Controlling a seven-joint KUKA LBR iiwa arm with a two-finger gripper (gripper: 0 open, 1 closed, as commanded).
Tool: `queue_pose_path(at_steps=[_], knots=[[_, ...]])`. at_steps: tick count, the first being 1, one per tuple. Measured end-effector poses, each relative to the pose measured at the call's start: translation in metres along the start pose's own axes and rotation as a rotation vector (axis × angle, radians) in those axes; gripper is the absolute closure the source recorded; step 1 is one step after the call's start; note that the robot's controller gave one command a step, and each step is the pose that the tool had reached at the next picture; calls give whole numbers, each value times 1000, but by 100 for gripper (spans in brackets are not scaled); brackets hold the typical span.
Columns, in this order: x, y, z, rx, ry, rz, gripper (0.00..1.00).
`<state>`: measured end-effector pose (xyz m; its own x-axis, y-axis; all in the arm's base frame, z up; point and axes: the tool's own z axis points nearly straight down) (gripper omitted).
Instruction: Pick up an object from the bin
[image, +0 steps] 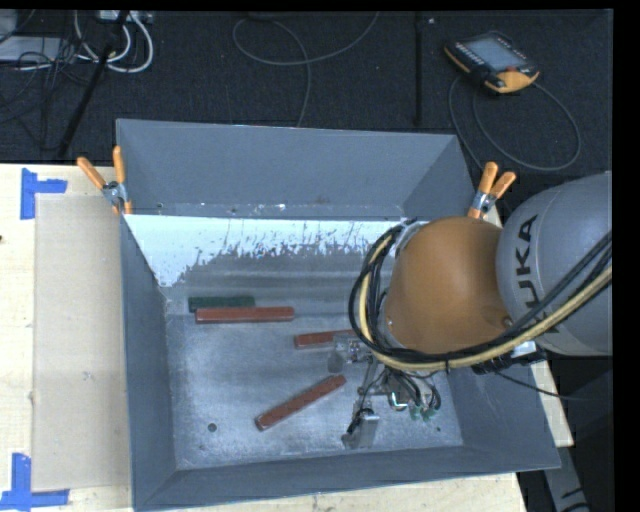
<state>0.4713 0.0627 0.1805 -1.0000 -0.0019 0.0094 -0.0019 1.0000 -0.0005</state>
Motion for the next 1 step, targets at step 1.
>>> queue_pose_path(at_steps=[1], knots=[[-2,0,-3,-1,-8,2,0]])
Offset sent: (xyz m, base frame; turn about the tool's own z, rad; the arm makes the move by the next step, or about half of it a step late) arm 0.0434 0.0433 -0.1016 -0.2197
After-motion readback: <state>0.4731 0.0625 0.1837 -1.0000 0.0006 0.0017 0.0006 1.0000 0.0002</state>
